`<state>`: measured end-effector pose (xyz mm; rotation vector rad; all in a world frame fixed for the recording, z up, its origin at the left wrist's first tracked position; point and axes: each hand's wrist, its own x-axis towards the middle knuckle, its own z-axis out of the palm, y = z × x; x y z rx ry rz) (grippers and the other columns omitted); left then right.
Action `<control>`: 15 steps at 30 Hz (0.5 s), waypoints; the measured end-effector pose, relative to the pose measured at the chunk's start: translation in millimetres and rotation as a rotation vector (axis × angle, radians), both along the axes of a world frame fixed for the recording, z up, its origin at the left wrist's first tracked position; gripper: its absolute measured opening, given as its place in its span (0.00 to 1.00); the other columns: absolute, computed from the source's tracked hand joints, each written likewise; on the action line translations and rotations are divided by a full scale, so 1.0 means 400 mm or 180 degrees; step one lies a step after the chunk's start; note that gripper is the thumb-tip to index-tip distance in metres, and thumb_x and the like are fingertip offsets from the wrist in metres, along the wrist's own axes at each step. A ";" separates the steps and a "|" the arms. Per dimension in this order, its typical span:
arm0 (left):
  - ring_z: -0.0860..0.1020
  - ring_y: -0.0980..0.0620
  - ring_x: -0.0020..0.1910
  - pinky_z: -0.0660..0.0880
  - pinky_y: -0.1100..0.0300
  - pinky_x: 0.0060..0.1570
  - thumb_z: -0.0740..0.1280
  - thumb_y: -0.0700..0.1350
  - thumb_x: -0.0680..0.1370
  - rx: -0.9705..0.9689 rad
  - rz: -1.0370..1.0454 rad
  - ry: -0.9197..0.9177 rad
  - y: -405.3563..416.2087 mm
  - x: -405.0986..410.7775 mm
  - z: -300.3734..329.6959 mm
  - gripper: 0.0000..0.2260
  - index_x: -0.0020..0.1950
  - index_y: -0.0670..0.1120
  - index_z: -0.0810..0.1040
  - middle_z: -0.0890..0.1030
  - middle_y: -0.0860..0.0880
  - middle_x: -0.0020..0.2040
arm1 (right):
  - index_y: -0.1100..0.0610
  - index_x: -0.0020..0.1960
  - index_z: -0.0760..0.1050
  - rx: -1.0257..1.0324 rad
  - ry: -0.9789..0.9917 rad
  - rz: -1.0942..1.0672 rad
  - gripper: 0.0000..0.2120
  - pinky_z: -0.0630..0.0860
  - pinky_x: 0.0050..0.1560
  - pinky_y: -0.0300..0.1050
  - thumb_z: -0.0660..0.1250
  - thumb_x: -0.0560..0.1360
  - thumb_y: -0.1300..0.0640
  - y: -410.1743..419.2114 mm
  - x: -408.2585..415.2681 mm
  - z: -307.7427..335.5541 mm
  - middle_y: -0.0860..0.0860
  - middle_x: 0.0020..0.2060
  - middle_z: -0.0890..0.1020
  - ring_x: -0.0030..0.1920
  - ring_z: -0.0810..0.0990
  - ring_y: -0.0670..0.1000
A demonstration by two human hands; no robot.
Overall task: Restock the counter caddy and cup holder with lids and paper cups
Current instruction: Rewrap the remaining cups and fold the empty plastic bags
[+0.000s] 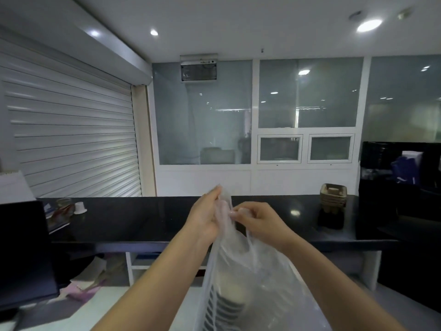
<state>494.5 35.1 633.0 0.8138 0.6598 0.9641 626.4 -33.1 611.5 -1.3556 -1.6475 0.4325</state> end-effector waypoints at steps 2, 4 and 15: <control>0.83 0.43 0.45 0.80 0.53 0.38 0.70 0.52 0.77 0.0062 -0.0095 0.0086 -0.010 -0.009 -0.017 0.19 0.60 0.39 0.76 0.81 0.39 0.51 | 0.53 0.47 0.83 0.0114 0.0040 -0.0066 0.09 0.80 0.52 0.49 0.64 0.79 0.54 -0.011 0.020 -0.007 0.55 0.41 0.84 0.44 0.82 0.55; 0.81 0.39 0.55 0.80 0.46 0.51 0.74 0.54 0.72 0.0170 -0.0279 0.0091 -0.016 -0.010 -0.048 0.26 0.63 0.39 0.77 0.80 0.36 0.59 | 0.54 0.46 0.82 0.0185 0.0038 -0.0101 0.09 0.79 0.49 0.49 0.63 0.80 0.55 -0.018 0.023 -0.012 0.56 0.40 0.83 0.42 0.81 0.56; 0.84 0.42 0.50 0.78 0.47 0.57 0.72 0.56 0.73 0.0225 -0.0223 0.0364 -0.068 -0.004 -0.052 0.20 0.55 0.42 0.83 0.85 0.40 0.50 | 0.49 0.51 0.77 0.0013 0.0009 -0.0136 0.12 0.81 0.46 0.42 0.71 0.72 0.44 -0.073 -0.031 -0.032 0.46 0.44 0.83 0.43 0.82 0.43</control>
